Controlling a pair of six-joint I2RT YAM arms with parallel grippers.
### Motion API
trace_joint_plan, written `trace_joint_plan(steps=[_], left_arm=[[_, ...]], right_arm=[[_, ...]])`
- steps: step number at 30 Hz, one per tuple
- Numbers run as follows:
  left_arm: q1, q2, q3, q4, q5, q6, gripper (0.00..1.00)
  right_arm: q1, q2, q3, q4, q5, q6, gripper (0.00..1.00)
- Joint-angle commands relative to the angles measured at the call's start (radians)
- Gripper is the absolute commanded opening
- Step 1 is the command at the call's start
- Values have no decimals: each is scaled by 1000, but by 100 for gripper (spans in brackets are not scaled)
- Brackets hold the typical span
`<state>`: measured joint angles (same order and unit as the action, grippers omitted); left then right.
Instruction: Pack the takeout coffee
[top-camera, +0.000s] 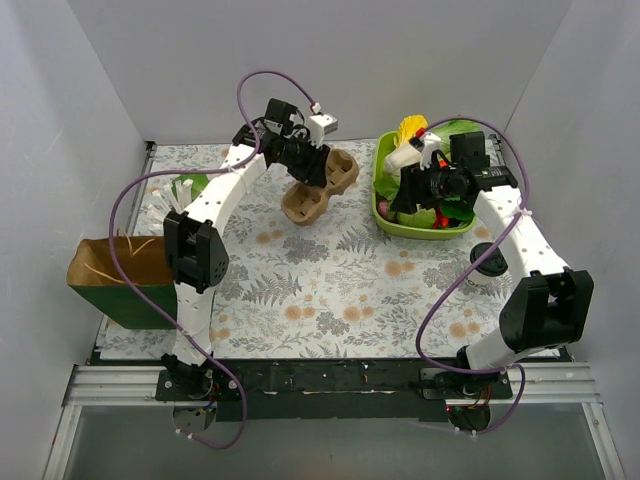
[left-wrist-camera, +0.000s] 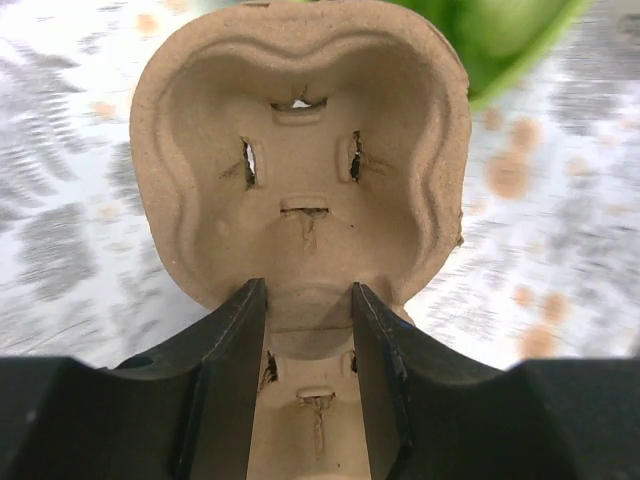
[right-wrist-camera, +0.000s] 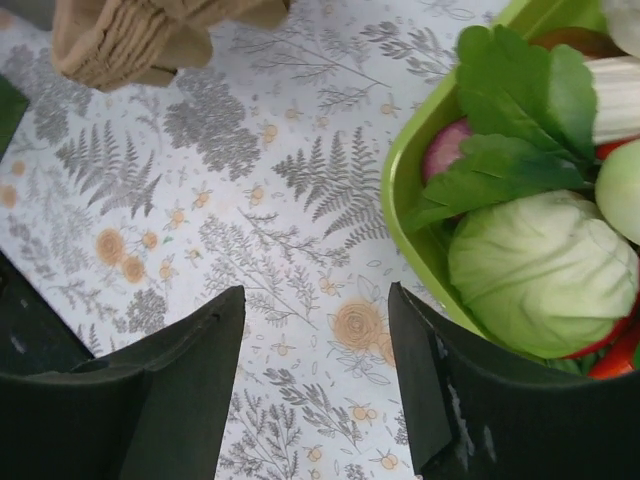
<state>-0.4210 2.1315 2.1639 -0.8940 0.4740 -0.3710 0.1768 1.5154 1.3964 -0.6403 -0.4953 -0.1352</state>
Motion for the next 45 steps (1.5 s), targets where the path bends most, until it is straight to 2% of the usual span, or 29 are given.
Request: trace_joint_plan(steps=[1,3,6,8,16,25,29,33,45], left_arm=[[39,-157,-109,9,352,-119,0],[42,-215,-247,140,339,-140,0],[41,-283,-371,200,423,-201,0],[34,-317,-419,222,472,-253,0],[33,-386,-503,178,520,-239,0],[33,-384,-520,193,568,-255,0],[33,-384,-510,182,557,-244,0],[34,-387,-492,171,538,-229,0],[34,-413,-535,153,445,-177,0]], right_arm=[[-3,12,16,47,-277,22,73],[0,52,33,67,-392,61,85],[7,126,91,97,-456,106,93],[24,167,143,90,-462,103,95],[119,203,168,77,-529,42,98],[181,246,185,114,-450,111,98],[185,255,176,71,-263,102,97],[184,256,141,28,-143,66,97],[184,263,89,31,-124,71,97]])
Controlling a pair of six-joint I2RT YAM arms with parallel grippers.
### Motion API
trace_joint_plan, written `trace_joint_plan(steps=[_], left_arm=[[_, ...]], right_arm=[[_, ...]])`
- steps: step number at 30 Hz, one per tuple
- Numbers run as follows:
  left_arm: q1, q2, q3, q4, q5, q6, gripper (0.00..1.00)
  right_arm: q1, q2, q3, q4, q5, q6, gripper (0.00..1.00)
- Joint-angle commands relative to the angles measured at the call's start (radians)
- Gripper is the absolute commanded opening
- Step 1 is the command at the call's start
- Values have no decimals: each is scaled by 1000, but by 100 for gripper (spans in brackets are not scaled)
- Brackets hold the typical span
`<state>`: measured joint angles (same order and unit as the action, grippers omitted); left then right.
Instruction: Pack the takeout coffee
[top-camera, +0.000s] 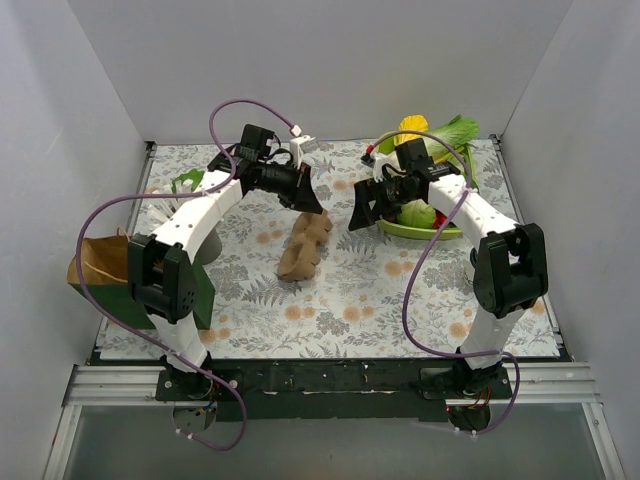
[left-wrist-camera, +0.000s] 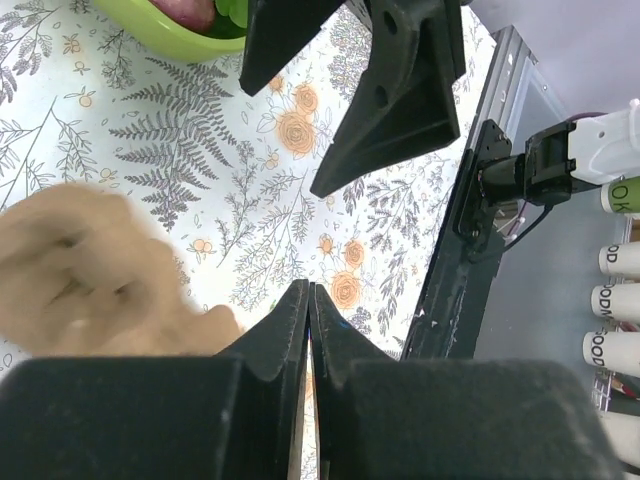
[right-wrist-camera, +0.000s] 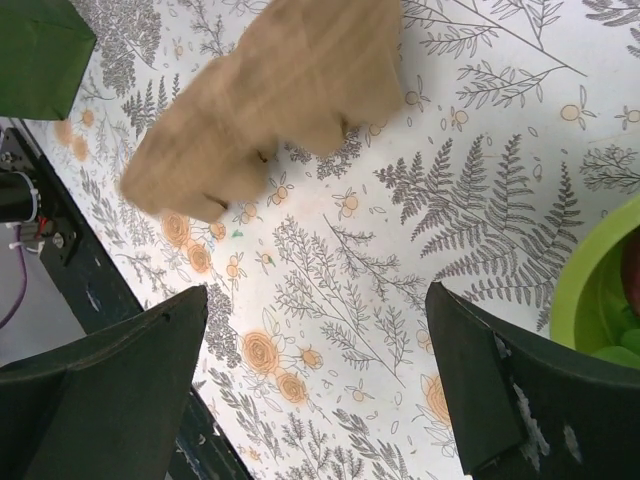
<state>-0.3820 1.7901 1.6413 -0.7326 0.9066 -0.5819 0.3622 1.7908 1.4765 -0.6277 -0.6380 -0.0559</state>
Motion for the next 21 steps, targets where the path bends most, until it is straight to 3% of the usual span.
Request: trace_joint_plan(steps=[1,3,4,8,13,17,21], left_arm=[[-8,-64,-24,-14,0,65,0],[-14,-69,-46,-7,-79,77,2],[-15,-70,-67,-7,-113,106,21],[-41,-87,-135,39,-294,75,40],[-41,-150,-195,107,-493,-38,41],[-38,-245,-245,165,-538,-85,42],[-37,-290,-349,148,-699,-196,43]], right_arm=[[-2,-19,5,17,17,-9,97],[-2,-30,1,19,17,-13,96],[-2,-47,-7,19,17,-15,96],[-2,-93,-16,19,20,-21,96],[-3,-151,-28,17,32,-44,95],[-2,-188,-56,13,55,-67,95],[-2,-214,-90,11,60,-68,95]])
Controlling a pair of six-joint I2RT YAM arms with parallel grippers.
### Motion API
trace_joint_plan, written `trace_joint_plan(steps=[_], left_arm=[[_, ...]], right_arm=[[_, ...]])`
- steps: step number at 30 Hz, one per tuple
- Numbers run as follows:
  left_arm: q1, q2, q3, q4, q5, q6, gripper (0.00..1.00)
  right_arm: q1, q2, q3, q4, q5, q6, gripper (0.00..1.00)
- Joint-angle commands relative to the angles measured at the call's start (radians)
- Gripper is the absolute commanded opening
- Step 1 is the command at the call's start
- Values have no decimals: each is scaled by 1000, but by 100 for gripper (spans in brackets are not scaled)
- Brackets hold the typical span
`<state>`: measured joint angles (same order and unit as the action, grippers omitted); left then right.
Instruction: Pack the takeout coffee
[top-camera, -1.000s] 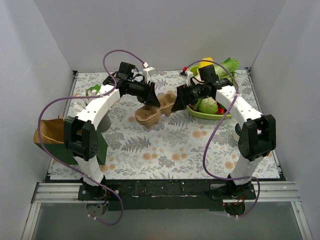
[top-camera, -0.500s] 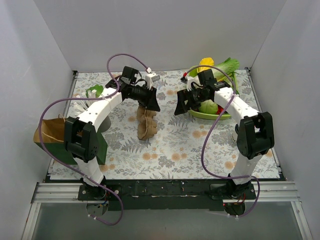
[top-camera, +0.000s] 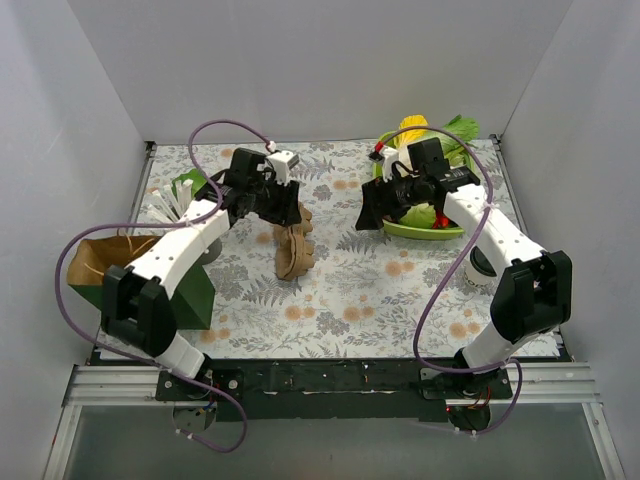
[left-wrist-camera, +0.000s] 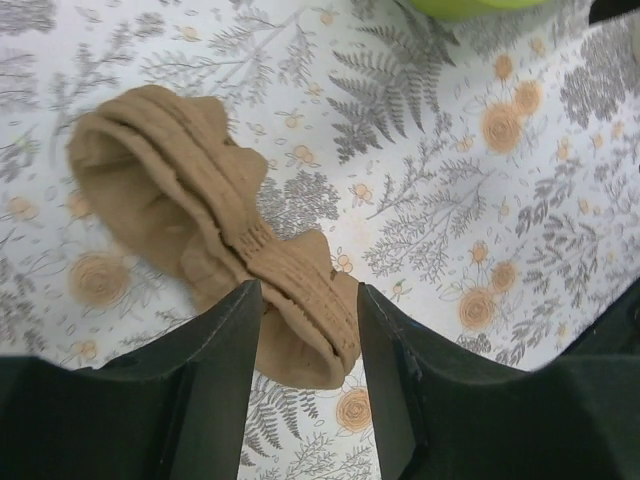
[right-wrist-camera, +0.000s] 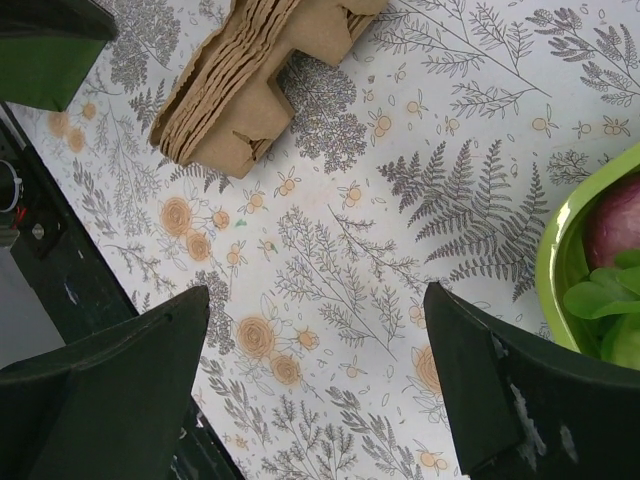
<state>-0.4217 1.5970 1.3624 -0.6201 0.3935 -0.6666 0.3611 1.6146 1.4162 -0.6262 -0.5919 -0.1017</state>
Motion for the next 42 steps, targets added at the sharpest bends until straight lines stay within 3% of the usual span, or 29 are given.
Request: trace_joint_plan(steps=[1,4,10,18,23,31,38,39,42], left_arm=[[6,-109,-91,36,-206,-132,44],[8,-111,-141,37,-216,-142,53],[6,-59,-138,45,-151,-177,56],[4,20,-66,13,-144,-195,43],[4,8,-75,-18,-110,-202,42],[6,-6,-108,-24,-108,-189,34],[6,-29,-112,-44,-119,-159,14],[4,-34,-114,-46,-122,-157,3],[6,-49,-118,-52,-134,-146,0]], right_arm=[[-1,-42,-33,10,15,-21,95],[-1,-51,-36,8,14,-20,95],[-1,-68,-51,6,21,-21,95],[-1,-78,-62,6,12,-16,94],[12,-36,-39,28,-60,34,94],[154,125,125,51,-82,77,95],[228,266,214,62,-66,145,95],[236,278,224,60,-60,145,95],[260,321,253,60,-51,148,96]])
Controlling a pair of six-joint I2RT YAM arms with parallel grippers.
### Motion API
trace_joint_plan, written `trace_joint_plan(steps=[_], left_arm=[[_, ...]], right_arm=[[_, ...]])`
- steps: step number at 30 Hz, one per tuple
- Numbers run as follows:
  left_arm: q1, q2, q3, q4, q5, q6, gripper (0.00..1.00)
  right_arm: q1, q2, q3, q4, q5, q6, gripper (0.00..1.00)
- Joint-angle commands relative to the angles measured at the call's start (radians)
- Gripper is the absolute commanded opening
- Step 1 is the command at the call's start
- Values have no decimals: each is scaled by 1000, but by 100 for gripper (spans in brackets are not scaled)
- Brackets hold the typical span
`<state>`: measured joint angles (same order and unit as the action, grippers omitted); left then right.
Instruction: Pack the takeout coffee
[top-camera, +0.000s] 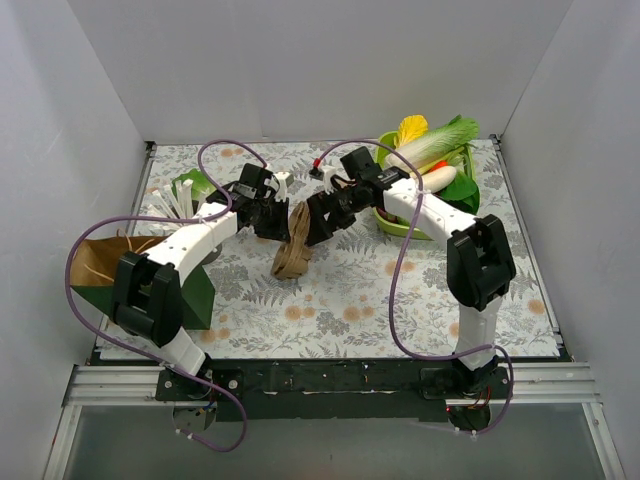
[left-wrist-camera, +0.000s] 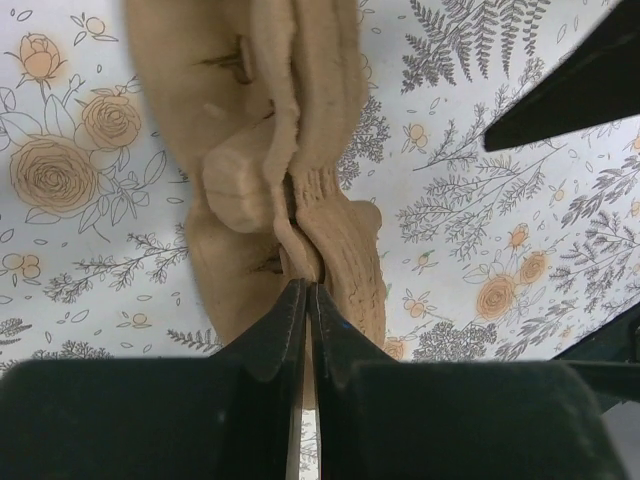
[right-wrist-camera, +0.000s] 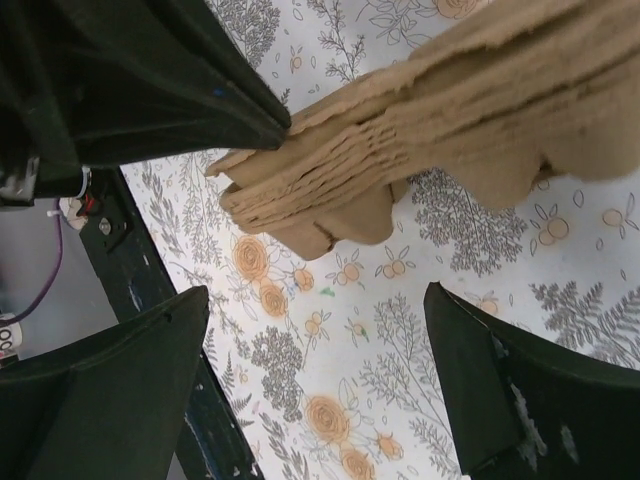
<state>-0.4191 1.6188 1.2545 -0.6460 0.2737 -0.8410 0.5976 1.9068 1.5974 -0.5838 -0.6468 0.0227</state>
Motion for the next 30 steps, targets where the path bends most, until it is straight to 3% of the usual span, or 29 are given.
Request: trace_joint_plan(steps=[1,16,23,30], left_arm=[[2,-77,-12,-27,-14,29,0],[5,-94,-1,-34,-25,16,0],[29,-105,13,-41,-24,-13,0],[36,-131,6,-38,-28,-13,0]], right_arm=[[24,49,78,19,1,23,96],[99,169,188,19,85,56,98],[145,202,208,-28,297,33,98],[149,186,124,-47,372,6,97]])
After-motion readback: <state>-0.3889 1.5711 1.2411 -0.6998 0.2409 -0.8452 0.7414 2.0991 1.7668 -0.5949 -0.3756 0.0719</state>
